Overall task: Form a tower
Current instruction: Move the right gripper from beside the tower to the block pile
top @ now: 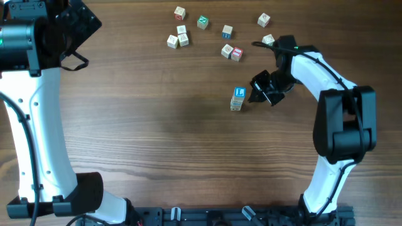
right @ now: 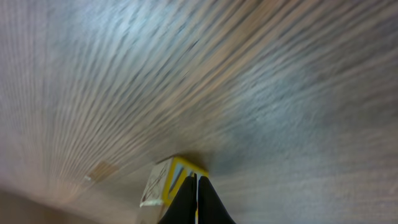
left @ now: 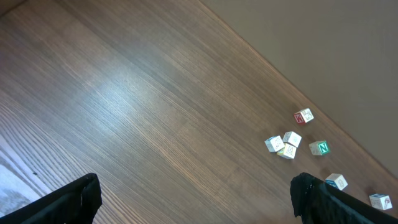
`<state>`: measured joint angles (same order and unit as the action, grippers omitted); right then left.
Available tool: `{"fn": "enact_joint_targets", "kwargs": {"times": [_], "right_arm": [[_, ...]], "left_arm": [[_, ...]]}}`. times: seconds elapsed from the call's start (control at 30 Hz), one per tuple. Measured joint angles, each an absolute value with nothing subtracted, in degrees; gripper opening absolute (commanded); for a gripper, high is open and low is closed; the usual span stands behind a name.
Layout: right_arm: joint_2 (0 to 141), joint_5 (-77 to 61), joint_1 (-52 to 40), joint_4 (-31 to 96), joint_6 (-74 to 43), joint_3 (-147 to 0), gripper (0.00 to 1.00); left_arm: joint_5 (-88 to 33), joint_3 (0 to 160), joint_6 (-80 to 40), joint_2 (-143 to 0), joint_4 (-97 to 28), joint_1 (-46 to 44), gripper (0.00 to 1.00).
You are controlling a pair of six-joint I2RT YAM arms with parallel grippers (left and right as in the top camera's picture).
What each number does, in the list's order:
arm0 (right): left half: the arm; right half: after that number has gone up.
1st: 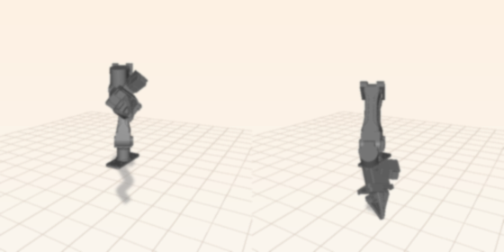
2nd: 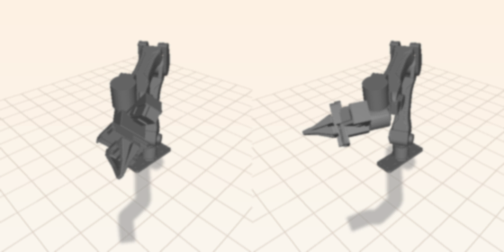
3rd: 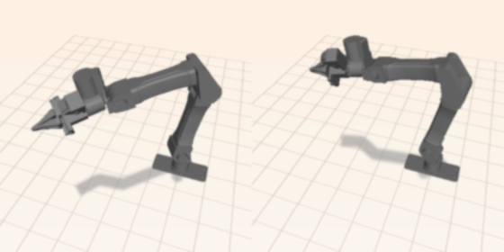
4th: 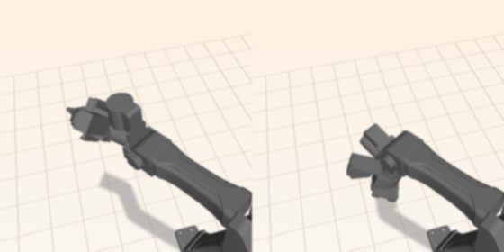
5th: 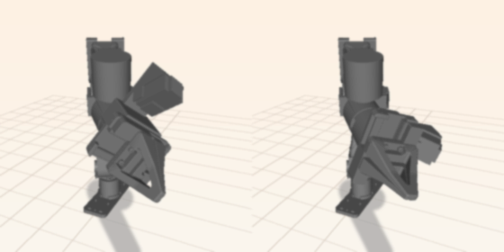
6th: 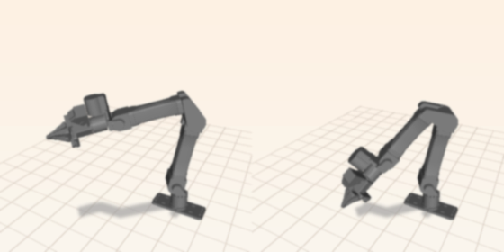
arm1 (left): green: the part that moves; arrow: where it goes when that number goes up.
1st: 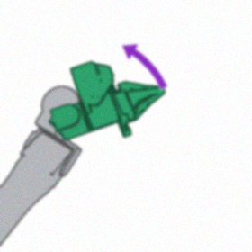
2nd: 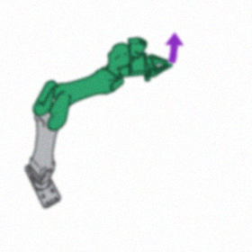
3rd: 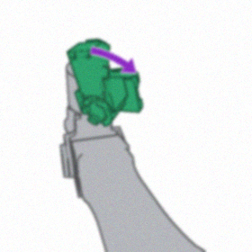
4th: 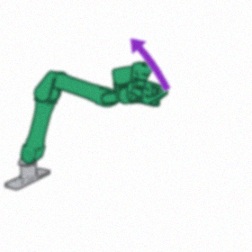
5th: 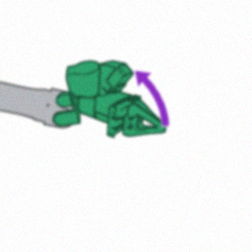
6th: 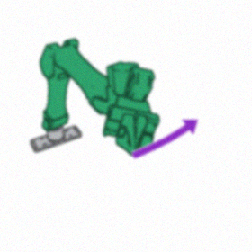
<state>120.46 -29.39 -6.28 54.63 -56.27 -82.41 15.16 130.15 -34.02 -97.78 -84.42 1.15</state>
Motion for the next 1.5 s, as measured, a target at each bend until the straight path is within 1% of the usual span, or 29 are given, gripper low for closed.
{"fn": "enact_joint_targets", "kwargs": {"times": [0.1, 0.37, 0.6, 1.5], "right_arm": [[122.48, -31.97, -5.19, 54.65, -55.35, -81.91, 0.04], [122.48, -38.13, -5.19, 54.54, -52.38, -81.91, 0.04], [122.48, -40.47, -5.19, 53.12, -52.16, -81.89, 0.04], [122.48, -41.58, -5.19, 51.57, -52.86, -81.89, 0.04]], "left_arm": [[15.16, 130.15, -34.02, -97.78, -84.44, 1.15, 1.0], [15.16, 130.15, -34.02, -97.78, -84.44, 1.15, 1.0], [15.16, 130.15, -34.02, -97.78, -84.44, 1.15, 1.0], [15.16, 130.15, -34.02, -97.78, -84.44, 1.15, 1.0]]}}
